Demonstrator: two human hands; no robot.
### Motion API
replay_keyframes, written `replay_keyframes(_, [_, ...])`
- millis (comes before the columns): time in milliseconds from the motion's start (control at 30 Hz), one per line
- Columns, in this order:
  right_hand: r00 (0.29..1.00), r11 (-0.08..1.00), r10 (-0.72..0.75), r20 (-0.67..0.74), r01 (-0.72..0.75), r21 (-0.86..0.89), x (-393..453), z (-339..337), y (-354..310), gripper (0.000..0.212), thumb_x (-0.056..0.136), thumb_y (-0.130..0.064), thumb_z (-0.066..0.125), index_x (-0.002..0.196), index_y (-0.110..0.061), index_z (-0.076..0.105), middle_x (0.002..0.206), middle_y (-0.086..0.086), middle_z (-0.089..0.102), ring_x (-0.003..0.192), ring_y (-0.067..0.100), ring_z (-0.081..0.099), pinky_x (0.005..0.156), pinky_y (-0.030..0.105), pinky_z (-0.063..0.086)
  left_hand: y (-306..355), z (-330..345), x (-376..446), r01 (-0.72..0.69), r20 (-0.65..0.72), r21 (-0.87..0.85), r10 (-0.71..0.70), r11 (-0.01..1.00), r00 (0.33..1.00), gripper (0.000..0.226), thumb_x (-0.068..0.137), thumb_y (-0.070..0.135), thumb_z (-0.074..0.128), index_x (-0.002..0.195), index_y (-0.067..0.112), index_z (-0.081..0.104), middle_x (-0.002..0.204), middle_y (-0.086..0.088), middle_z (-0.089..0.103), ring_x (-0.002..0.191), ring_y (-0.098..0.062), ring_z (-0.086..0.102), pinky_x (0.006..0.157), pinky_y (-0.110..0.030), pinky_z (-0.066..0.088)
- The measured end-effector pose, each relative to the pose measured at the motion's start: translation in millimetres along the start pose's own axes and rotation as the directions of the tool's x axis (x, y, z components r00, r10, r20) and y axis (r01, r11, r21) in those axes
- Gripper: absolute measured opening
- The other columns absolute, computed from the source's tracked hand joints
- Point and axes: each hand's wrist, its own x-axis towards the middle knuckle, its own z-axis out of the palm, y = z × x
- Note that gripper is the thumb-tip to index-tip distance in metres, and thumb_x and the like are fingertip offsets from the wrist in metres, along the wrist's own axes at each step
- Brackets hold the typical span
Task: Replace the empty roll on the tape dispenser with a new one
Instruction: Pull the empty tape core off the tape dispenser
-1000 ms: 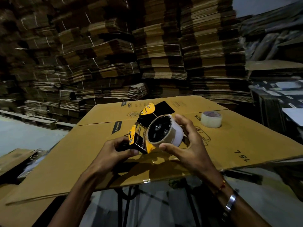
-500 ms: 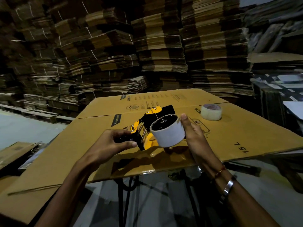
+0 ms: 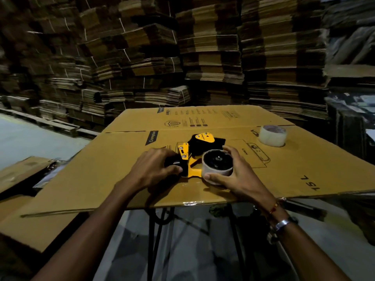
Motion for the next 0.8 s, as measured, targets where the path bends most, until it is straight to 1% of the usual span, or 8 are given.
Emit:
replay_keyframes(167, [0.999, 0.994, 0.008, 0.047, -0.013, 0.108, 2.5, -5.0, 0.7, 0.106, 0.064, -0.052, 0.084, 0.150, -0.027, 0.028, 0.142, -0.009, 0.045, 0.130, 0.015, 0.046, 0.111, 0.037, 0.041, -11.3, 0.5, 12.2, -0.060, 0.073, 0.024, 0.059, 0.998, 0.996, 0.045, 0.088, 0.041, 0.071, 0.126, 0.017, 0.064, 0.119, -0.003, 0.070, 0.096, -0.013, 0.062, 0.072, -0.022, 0.048])
replay_keyframes(267, [0.994, 0.985, 0.031, 0.108, -0.049, 0.164, 2.9, -9.0, 0.9, 0.104, 0.069, -0.037, 0.086, 0.152, -0.029, 0.023, 0.129, -0.014, 0.043, 0.125, 0.011, 0.046, 0.101, 0.026, 0.042, -13.1, -0.5, 18.5, -0.080, 0.037, 0.181, 0.075, 0.980, 0.997, 0.045, 0.089, 0.043, 0.068, 0.126, 0.018, 0.064, 0.120, -0.003, 0.068, 0.100, -0.017, 0.060, 0.078, -0.032, 0.050])
replay_keyframes(333, [0.990, 0.982, 0.040, 0.133, -0.064, 0.178, 3.4, -8.5, 1.0, 0.102, 0.072, -0.032, 0.086, 0.152, -0.030, 0.024, 0.126, -0.015, 0.043, 0.121, 0.009, 0.047, 0.088, 0.015, 0.043, -7.4, 2.2, 16.8, -0.052, -0.073, 0.432, 0.092, 0.901, 0.993, 0.048, 0.087, 0.040, 0.070, 0.128, 0.016, 0.062, 0.125, -0.007, 0.064, 0.110, -0.026, 0.057, 0.088, -0.042, 0.047])
replay_keyframes(400, [0.989, 0.982, 0.039, 0.142, -0.064, 0.179, 4.3, -7.1, -0.2, 0.097, 0.073, -0.031, 0.085, 0.151, -0.029, 0.026, 0.127, -0.015, 0.045, 0.117, 0.006, 0.046, 0.080, 0.010, 0.040, 6.2, 7.9, 7.6, -0.009, -0.204, 0.533, 0.139, 0.846, 0.969, 0.049, 0.082, 0.028, 0.078, 0.125, 0.011, 0.064, 0.121, -0.013, 0.063, 0.109, -0.034, 0.056, 0.085, -0.045, 0.046])
replay_keyframes(500, [0.987, 0.987, 0.044, 0.154, -0.067, 0.148, 6.9, -4.3, -0.7, 0.098, 0.072, -0.036, 0.086, 0.150, -0.031, 0.027, 0.142, -0.009, 0.046, 0.123, 0.007, 0.045, 0.092, 0.019, 0.041, 33.0, 23.4, -8.5, -0.191, -0.292, 0.401, 0.323, 0.896, 0.900, 0.046, 0.085, 0.024, 0.073, 0.126, 0.007, 0.062, 0.117, -0.015, 0.063, 0.103, -0.033, 0.058, 0.082, -0.044, 0.050])
replay_keyframes(533, [0.986, 0.989, 0.042, 0.161, -0.064, 0.135, 7.0, -3.9, -1.6, 0.101, 0.071, -0.037, 0.086, 0.151, -0.031, 0.025, 0.148, -0.007, 0.044, 0.127, 0.009, 0.044, 0.098, 0.023, 0.040, 39.8, 28.5, -11.8, -0.222, -0.258, 0.294, 0.300, 0.930, 0.918, 0.054, 0.089, 0.029, 0.069, 0.137, 0.008, 0.055, 0.128, -0.014, 0.059, 0.113, -0.032, 0.056, 0.091, -0.044, 0.050])
replay_keyframes(633, [0.985, 0.996, 0.029, 0.173, -0.043, 0.082, 6.8, -3.3, -3.0, 0.112, 0.067, -0.042, 0.088, 0.154, -0.029, 0.019, 0.156, -0.001, 0.038, 0.134, 0.012, 0.040, 0.108, 0.028, 0.037, 45.1, 41.5, -15.0, -0.096, -0.033, 0.009, 0.096, 0.995, 0.995, 0.091, 0.093, 0.054, 0.057, 0.159, 0.017, 0.008, 0.164, -0.005, 0.023, 0.147, -0.021, 0.027, 0.117, -0.037, 0.029])
replay_keyframes(800, [0.979, 0.999, 0.022, 0.205, -0.027, 0.025, 8.9, -3.4, -3.5, 0.114, 0.068, -0.048, 0.086, 0.155, -0.031, 0.015, 0.158, -0.001, 0.033, 0.141, 0.016, 0.035, 0.115, 0.035, 0.034, 40.9, 52.0, -4.3, -0.051, 0.138, -0.075, 0.061, 0.996, 0.988, 0.110, 0.087, 0.068, 0.054, 0.156, 0.023, -0.018, 0.164, -0.006, 0.023, 0.144, -0.021, 0.033, 0.109, -0.034, 0.037])
